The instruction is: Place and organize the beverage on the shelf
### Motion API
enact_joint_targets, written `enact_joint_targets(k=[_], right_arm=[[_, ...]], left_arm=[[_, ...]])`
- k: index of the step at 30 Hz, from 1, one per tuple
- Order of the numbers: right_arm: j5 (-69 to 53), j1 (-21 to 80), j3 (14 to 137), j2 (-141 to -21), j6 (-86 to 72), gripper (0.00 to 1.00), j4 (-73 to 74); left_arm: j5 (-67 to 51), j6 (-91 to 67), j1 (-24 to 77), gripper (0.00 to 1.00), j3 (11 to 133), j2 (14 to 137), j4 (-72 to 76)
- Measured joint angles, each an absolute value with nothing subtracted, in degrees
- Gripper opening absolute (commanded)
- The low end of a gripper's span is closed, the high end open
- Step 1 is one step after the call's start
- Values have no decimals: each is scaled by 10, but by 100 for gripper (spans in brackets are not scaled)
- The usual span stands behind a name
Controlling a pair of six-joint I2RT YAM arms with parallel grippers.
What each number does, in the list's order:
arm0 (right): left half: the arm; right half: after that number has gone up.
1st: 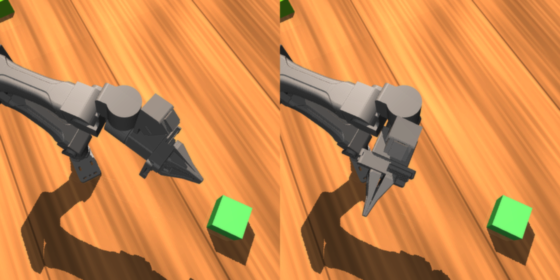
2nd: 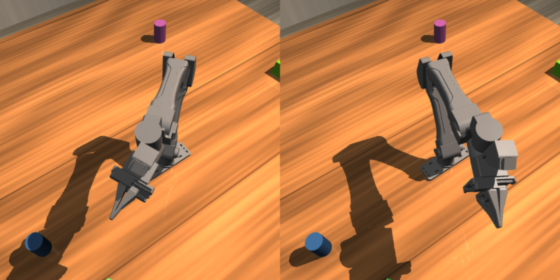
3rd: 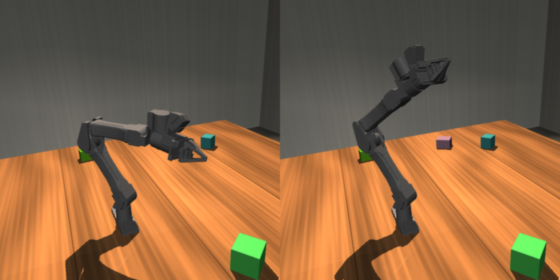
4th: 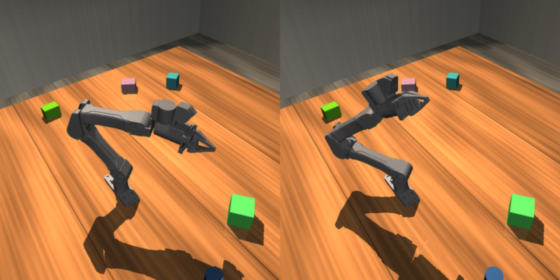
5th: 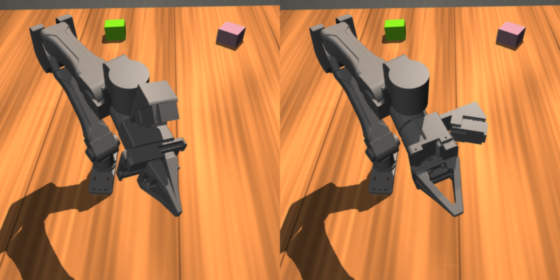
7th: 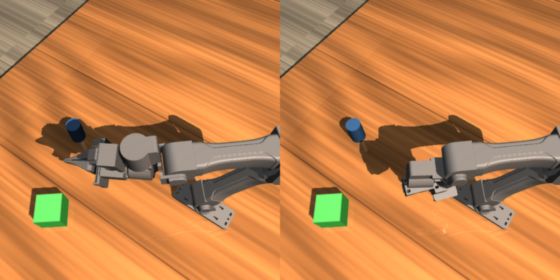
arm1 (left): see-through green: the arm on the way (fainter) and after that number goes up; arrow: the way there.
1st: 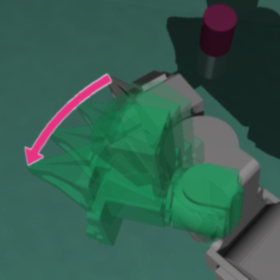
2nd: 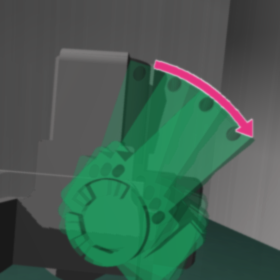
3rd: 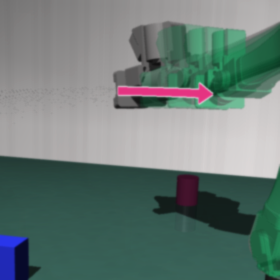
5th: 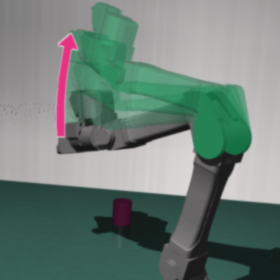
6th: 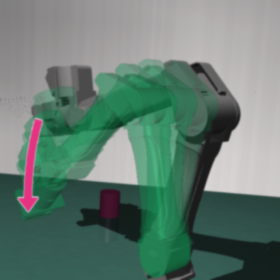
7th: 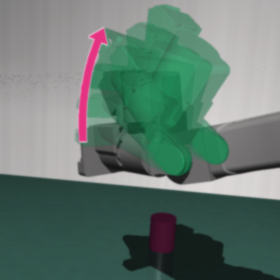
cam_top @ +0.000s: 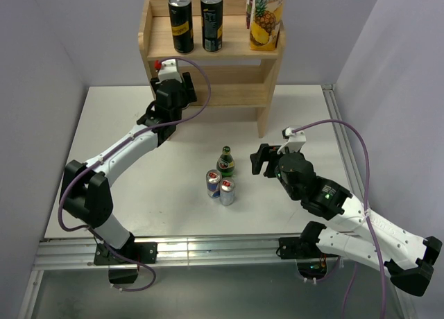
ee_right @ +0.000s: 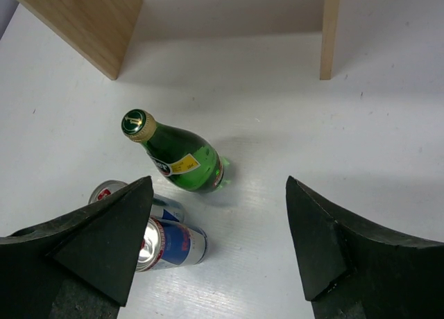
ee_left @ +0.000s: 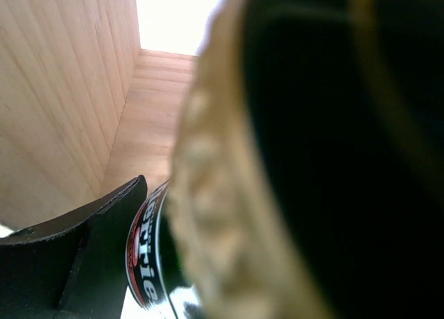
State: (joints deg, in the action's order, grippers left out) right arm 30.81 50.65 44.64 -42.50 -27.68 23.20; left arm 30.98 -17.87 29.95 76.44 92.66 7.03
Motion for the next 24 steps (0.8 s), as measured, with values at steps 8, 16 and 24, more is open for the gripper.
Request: enact_joint_targets(k=[8, 16, 24], right_arm=[[308, 507, 446, -430, -279, 84, 231], [308, 507, 445, -433, -283, 84, 231], [306, 507, 436, -434, -287, 84, 227]], left_arm=[[307, -179, 289, 0, 775, 943, 86], [314, -197, 287, 0, 775, 944, 92], [332, -213, 280, 0, 761, 945, 131]])
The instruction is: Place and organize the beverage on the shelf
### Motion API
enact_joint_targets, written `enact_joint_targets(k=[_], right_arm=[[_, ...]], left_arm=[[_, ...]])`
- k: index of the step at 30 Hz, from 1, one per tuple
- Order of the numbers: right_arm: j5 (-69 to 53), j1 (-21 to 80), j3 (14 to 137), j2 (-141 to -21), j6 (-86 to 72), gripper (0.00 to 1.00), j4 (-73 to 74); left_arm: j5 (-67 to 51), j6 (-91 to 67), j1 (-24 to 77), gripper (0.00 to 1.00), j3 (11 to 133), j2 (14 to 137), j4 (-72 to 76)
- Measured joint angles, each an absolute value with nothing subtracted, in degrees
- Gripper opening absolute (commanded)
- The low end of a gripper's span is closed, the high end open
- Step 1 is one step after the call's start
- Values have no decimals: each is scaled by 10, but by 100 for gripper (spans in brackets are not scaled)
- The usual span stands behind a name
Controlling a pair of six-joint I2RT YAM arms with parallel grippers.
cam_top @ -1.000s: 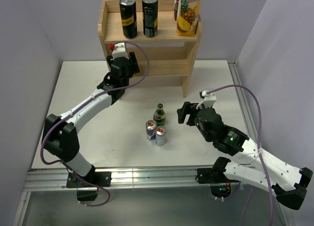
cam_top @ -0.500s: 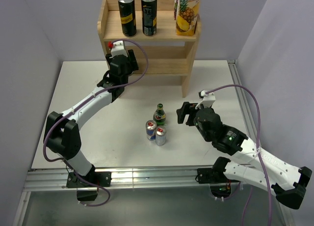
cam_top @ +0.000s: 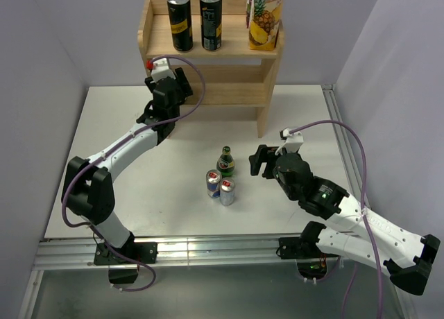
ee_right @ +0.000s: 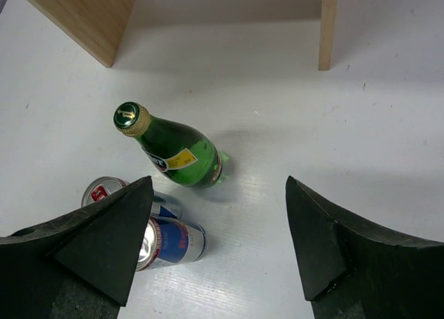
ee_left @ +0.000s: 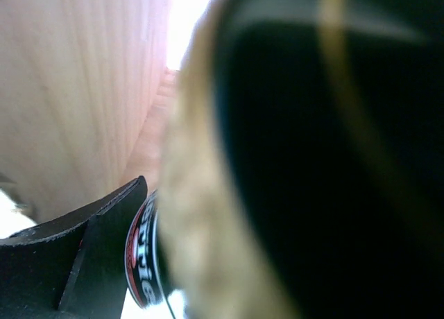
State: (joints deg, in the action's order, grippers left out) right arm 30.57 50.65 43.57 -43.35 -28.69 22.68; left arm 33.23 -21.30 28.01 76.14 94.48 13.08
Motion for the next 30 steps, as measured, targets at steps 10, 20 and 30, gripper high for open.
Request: enact_joint_targets(k=[10, 20, 30], right_arm=[[306, 507, 433, -434, -287, 84, 220], [306, 507, 427, -434, -287, 84, 215], [306, 507, 425, -433, -288, 84, 214]], left_arm=[[343, -214, 279, 0, 756, 961, 181], [342, -218, 278, 70, 756, 974, 211], [332, -215, 279, 86, 759, 974, 220]])
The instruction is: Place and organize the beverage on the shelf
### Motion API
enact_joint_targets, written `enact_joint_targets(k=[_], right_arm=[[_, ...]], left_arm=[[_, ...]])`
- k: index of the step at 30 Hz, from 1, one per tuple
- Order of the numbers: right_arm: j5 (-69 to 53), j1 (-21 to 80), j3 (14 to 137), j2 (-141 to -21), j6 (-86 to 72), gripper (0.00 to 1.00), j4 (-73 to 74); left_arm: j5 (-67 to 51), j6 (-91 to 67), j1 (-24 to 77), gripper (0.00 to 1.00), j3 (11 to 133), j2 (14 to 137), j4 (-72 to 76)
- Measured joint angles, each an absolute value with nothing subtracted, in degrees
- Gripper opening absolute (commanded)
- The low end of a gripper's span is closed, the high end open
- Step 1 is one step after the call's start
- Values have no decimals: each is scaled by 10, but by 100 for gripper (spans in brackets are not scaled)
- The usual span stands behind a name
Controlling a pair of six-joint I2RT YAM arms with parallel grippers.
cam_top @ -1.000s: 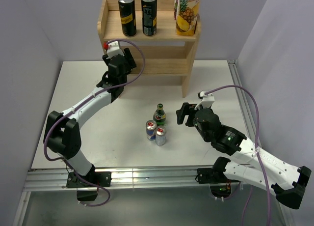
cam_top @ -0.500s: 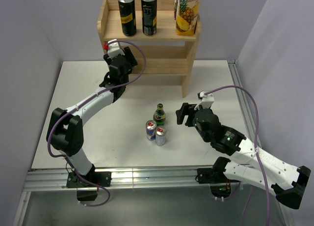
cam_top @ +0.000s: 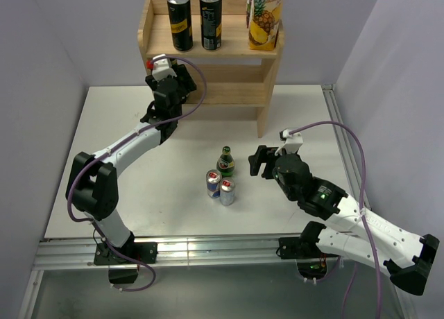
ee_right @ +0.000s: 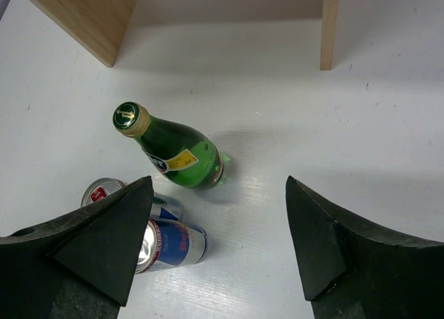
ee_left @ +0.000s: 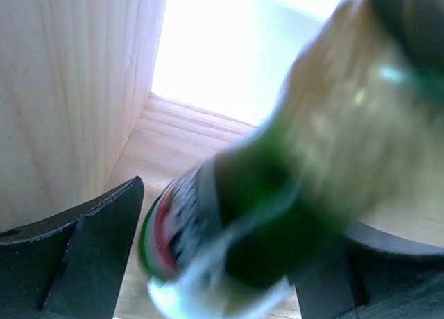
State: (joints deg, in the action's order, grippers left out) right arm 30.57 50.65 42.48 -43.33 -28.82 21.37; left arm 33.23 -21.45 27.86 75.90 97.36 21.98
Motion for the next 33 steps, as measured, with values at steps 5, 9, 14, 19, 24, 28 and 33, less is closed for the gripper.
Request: enact_joint_targets(k=[5, 9, 14, 19, 24, 28, 33], right_arm=[[306, 507, 414, -432, -291, 84, 210], [306, 507, 407, -429, -294, 84, 210], [306, 507, 407, -425, -298, 84, 210], [305, 507, 405, -424, -302, 84, 208], [283, 507, 394, -429, -300, 86, 188], [249, 507, 389, -460, -291, 90, 150], [212, 507, 389, -510, -289, 91, 121]], left_arm=[[326, -207, 280, 87, 759, 974, 220], [328, -206, 281, 86, 759, 974, 220], [326, -204, 281, 87, 758, 974, 224], [327, -204, 282, 87, 747, 972, 234], [325, -204, 290, 89, 708, 934, 231], [318, -208, 297, 93, 654, 864, 201], [318, -215, 304, 94, 604, 768, 161]])
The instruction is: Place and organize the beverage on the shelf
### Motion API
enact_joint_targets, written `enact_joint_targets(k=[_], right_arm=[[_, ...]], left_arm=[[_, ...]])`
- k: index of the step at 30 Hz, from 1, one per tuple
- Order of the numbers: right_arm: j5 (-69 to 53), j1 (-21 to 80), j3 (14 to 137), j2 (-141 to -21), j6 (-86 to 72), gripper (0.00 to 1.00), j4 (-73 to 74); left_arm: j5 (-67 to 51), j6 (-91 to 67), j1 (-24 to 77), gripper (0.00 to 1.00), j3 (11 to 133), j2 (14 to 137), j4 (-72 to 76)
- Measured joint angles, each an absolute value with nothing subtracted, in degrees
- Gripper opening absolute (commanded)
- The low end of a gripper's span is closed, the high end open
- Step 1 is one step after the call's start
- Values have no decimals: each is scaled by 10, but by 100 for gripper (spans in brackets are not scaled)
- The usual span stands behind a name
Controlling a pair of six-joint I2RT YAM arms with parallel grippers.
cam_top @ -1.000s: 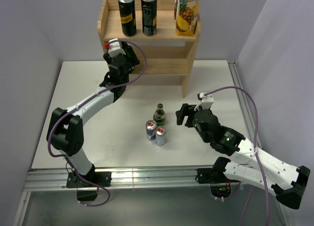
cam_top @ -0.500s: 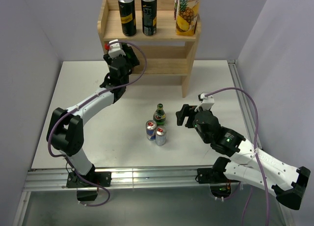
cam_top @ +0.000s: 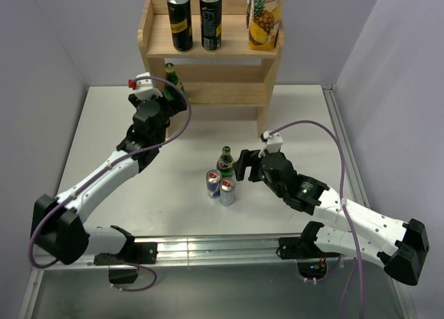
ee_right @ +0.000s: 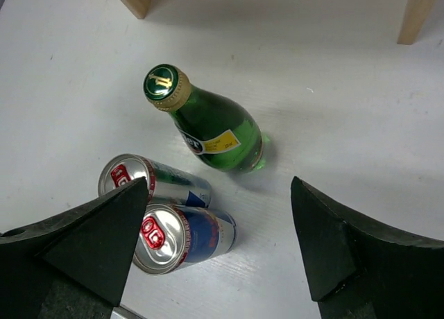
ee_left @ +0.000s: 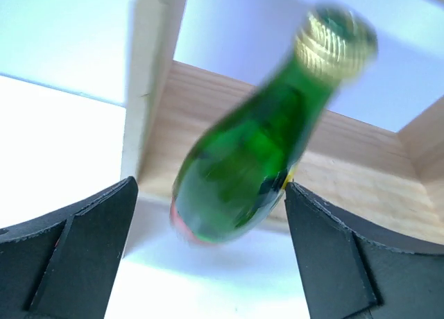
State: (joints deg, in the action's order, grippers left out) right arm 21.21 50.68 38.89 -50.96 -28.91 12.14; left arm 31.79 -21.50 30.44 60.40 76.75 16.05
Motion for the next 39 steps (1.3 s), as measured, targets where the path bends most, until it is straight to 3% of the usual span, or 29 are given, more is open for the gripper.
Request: enact_joint_targets(k=[8, 14, 28, 39], right_arm=[[210, 557, 350, -472, -312, 93, 99], [227, 608, 314, -456, -342, 94, 114], [307, 614, 329, -449, -350, 96, 159], [330, 614, 329, -395, -351, 96, 185]], left_arm=[[322, -223, 329, 99, 533, 620, 103], [324, -220, 329, 99, 525, 608, 102], [315, -406, 342, 99, 384, 793, 48], [311, -457, 366, 99, 418, 908, 7]])
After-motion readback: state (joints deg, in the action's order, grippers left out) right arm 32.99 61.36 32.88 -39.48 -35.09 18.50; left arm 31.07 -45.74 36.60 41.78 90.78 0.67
